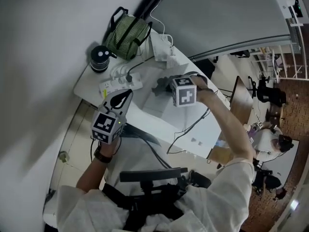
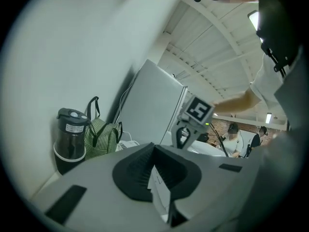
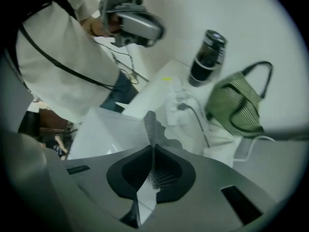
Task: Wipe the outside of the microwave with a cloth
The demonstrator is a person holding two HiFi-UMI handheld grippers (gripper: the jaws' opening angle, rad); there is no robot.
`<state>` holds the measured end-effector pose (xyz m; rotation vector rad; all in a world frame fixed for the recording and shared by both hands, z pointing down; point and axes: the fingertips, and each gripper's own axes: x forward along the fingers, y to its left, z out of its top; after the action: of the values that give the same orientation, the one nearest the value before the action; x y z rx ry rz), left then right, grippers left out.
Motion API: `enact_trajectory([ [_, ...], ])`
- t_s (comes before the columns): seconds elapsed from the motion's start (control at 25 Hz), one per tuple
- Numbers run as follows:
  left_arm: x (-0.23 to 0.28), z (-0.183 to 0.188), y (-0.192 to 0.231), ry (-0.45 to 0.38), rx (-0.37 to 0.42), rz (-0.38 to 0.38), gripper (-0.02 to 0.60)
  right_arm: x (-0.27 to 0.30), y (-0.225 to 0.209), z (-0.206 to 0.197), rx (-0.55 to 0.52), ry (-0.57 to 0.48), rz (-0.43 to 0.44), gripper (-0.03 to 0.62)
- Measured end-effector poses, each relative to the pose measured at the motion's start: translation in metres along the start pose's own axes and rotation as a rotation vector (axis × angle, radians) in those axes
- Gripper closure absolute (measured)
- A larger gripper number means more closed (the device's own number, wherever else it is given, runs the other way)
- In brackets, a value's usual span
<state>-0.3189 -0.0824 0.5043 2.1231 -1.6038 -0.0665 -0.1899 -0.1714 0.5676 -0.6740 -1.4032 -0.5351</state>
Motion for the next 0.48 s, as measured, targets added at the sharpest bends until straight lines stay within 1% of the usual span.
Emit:
enact_trajectory([
  [0.12, 0.004, 0.0, 0.007, -0.007, -0.017, 0.023, 0.557, -0.006, 0.065, 0.049, -0.169, -0.057, 0.201, 0.565],
  [0.2, 0.005, 0.0, 0.012, -0.01, -0.023, 0.036, 0.557, -0.011, 0.092, 0.07, -0.238, -0.092, 0.303, 0.565],
  [0.24, 0.004, -0.001, 0.015, -0.012, -0.026, 0.044, 0.557, -0.012, 0.1, 0.078, -0.254, -0.115, 0.341, 0.565],
  [0.28, 0.004, -0.001, 0.018, -0.015, -0.029, 0.051, 0.557, -0.013, 0.103, 0.084, -0.256, -0.143, 0.373, 0.565],
  [0.36, 0.002, -0.003, 0.023, -0.02, -0.031, 0.065, 0.557, -0.014, 0.098, 0.088, -0.218, -0.204, 0.422, 0.565],
  [0.4, 0.002, -0.003, 0.025, -0.024, -0.029, 0.07, 0.557, -0.013, 0.089, 0.084, -0.186, -0.221, 0.43, 0.565],
  [0.44, 0.002, -0.002, 0.027, -0.03, -0.028, 0.073, 0.557, -0.011, 0.076, 0.077, -0.153, -0.217, 0.422, 0.565],
  [0.48, 0.002, -0.002, 0.029, -0.033, -0.028, 0.076, 0.557, -0.006, 0.06, 0.064, -0.123, -0.191, 0.399, 0.565],
])
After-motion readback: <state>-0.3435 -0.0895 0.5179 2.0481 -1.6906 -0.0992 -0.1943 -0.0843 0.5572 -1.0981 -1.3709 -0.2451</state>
